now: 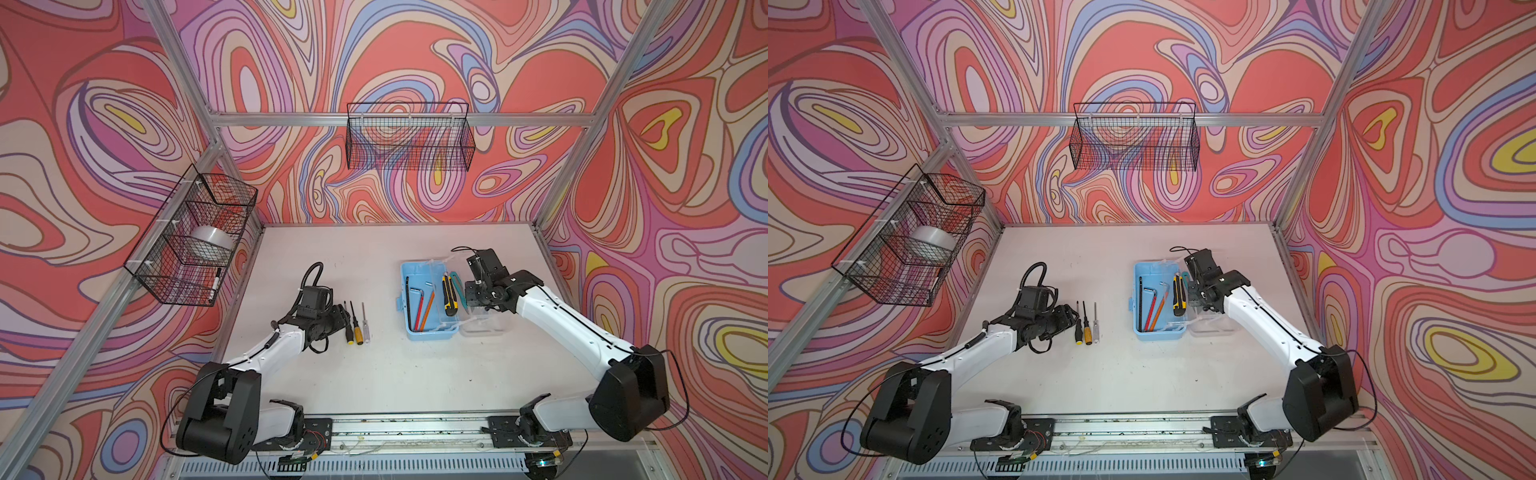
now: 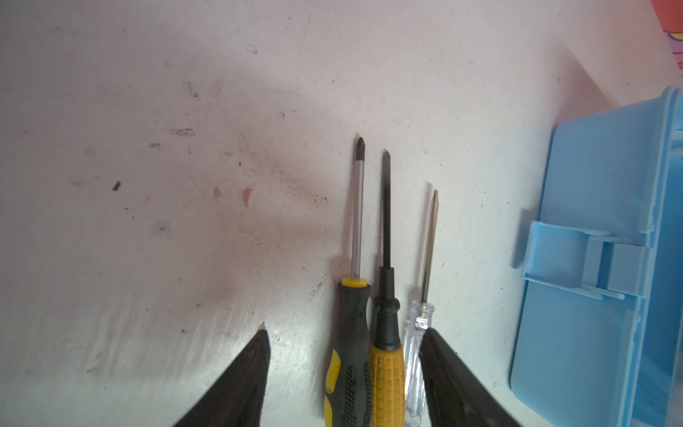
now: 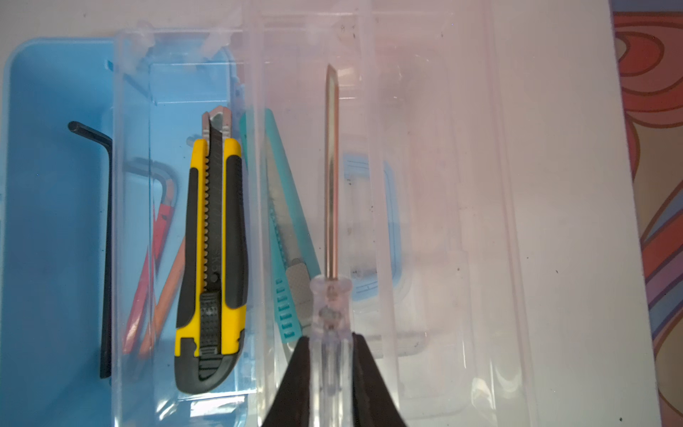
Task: Pack the tool kit
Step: 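Lower the clear-handled screwdriver into the box and open the right gripper, then move the right gripper back over the remaining screwdrivers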
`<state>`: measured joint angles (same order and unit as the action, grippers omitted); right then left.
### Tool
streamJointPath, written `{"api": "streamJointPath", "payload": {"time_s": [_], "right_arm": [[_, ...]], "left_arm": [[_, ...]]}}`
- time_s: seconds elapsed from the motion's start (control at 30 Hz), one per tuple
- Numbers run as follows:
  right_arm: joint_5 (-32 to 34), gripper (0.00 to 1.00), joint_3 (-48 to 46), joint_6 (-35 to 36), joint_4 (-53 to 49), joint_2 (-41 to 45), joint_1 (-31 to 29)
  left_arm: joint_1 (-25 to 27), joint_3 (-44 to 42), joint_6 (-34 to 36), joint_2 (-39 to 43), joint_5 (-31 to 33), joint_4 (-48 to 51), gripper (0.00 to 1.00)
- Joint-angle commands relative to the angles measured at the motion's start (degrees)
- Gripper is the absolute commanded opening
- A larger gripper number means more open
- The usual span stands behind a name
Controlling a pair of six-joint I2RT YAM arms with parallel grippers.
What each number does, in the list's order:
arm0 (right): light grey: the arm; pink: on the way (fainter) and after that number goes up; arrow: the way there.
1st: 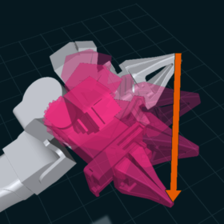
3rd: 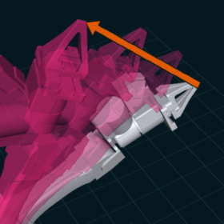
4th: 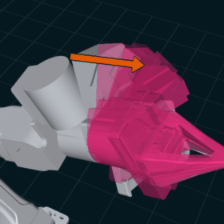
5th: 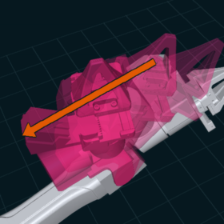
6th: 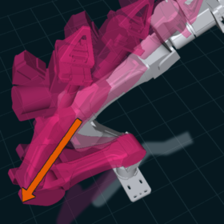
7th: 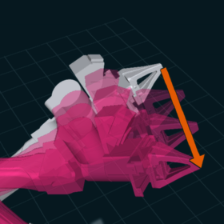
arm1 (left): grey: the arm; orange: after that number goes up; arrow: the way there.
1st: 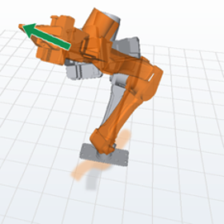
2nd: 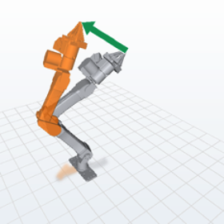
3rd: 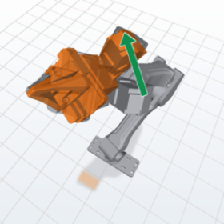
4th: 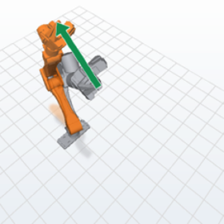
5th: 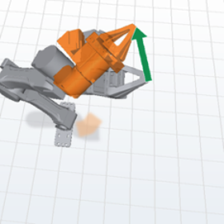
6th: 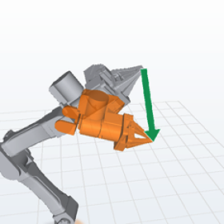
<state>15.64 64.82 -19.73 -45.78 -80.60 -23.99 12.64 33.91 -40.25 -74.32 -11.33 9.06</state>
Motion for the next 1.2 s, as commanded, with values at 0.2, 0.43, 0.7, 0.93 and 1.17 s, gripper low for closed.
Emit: {"api": "streamJointPath", "payload": {"time_s": [0.2,0.43,0.7,0.93,1.17], "right_arm": [[-0.9,0.15,-0.2,1.1,1.7,-2.0,0.4],[0.9,0.39,5.2,2.3,-2.1,-1.7,0.4],[-2.7,0.33,12.8,-0.6,-1.8,1.3,-3.3],[-1.7,0.34,18.9,-6.0,4.2,-5.8,-18.7],[-7.4,0.3,24.2,-8.8,10.1,-19.9,-26.6]], "left_arm": [[-0.4,0.6,0.4,0.4,0.2,0.0,0.65],[-0.4,0.5,0.8,1.2,0.6,0.6,0.65],[-0.3,-0.5,0.5,3.0,1.9,2.3,0.65],[-0.4,-2.3,-0.6,9.6,2.1,4.6,0.66],[-1.9,-6.4,-2.4,15.1,2.5,7.1,0.66]]}}
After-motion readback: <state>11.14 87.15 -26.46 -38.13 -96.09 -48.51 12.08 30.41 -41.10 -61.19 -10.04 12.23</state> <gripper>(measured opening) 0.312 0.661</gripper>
